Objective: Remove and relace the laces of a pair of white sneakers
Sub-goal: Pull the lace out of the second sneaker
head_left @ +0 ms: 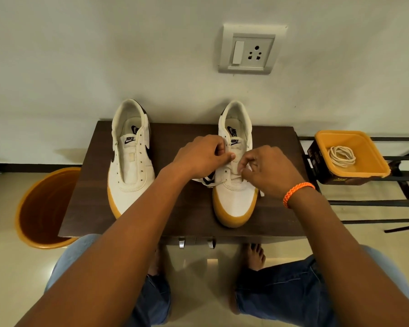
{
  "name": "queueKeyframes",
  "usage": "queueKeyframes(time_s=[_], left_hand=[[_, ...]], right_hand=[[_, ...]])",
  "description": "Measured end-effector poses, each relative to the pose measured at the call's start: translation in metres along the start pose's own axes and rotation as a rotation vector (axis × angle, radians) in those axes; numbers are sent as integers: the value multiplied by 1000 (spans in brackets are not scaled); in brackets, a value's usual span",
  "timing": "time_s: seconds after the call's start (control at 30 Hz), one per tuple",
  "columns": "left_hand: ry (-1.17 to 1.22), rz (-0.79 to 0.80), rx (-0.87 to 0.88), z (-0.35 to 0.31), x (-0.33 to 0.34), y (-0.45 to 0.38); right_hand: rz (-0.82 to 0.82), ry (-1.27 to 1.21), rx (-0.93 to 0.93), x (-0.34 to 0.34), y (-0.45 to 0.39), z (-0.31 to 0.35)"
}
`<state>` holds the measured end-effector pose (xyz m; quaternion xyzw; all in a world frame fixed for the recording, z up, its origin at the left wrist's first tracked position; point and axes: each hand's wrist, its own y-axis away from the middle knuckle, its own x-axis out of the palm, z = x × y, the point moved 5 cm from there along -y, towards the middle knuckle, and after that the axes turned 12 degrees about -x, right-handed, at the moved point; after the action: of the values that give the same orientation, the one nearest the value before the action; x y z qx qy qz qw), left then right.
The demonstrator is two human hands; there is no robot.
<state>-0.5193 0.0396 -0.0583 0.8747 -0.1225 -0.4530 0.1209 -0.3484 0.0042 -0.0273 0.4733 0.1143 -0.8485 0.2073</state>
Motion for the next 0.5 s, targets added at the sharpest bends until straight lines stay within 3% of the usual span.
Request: queueKeyframes(time_s=[0.13,0.3,0.5], left_hand=[[5,3,-12,1,0,-1],[26,1,0,2,2,-2],[14,4,7,3,0,-2]], right_hand=[[-93,-76,35,-25,7,-17],[59,-24,-3,2,2,0],[33,-13,-3,-1,-1,0]])
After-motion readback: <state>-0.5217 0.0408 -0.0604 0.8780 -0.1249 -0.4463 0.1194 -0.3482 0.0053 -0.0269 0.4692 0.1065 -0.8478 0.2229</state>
